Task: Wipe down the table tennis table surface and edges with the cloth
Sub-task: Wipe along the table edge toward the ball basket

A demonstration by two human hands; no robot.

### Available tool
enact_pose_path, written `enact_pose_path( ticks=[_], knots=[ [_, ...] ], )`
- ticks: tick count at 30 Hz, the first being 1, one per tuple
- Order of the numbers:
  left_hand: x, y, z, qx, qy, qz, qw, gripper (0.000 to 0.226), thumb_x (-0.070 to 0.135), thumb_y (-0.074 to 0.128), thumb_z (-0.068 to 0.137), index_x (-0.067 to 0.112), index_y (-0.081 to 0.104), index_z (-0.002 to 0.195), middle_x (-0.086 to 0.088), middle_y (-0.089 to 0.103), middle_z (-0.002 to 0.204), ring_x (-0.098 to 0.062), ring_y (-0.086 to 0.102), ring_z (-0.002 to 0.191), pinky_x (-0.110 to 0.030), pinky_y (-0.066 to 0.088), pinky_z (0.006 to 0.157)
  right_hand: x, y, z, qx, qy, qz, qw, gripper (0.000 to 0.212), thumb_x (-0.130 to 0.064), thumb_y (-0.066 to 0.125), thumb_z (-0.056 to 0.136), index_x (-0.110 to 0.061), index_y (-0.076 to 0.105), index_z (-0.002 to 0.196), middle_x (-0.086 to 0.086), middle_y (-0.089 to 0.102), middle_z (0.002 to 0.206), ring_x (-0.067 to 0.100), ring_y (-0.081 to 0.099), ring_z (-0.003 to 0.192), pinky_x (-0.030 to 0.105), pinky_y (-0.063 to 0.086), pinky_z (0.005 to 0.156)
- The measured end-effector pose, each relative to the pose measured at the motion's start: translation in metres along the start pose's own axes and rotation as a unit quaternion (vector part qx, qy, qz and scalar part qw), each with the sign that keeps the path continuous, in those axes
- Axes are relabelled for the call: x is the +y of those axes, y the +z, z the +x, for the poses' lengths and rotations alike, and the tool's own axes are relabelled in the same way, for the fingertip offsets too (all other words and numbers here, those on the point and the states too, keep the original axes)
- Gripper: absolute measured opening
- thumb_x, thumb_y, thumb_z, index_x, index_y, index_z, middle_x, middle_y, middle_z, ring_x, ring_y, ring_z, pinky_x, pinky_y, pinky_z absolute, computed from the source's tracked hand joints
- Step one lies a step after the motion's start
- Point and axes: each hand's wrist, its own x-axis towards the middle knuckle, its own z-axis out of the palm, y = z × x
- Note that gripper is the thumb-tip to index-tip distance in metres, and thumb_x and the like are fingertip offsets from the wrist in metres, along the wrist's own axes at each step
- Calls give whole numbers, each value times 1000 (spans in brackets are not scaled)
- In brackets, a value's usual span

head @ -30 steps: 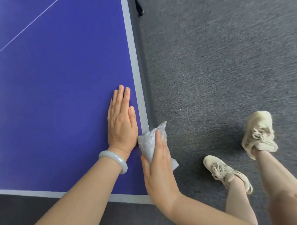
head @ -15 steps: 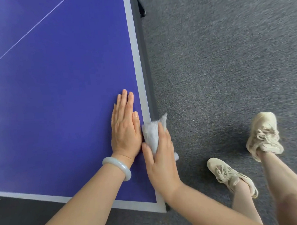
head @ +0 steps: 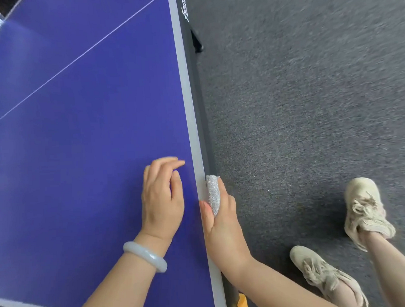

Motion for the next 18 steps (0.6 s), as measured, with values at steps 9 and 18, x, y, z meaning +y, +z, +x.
enact_pose_path(
  ticks=[9,18],
  knots=[
    [-2,38,159,-21,-84,59,994,50,23,31,107,18,24,155,2,15,164,-15,10,151,-35,10,122,-17,-11,31,-30,6,36,999,77,-75,17,81,-49,-9,148,-46,8,137,-8,12,142,42,21,119],
    [2,41,161,-19,-111,40,993,55,28,26,100,23,29,154,7,19,163,-10,14,150,-39,16,121,-111,-32,213,30,-15,58,998,60,-46,32,104,-27,12,158,7,32,153,22,33,139,32,26,111]
  ],
)
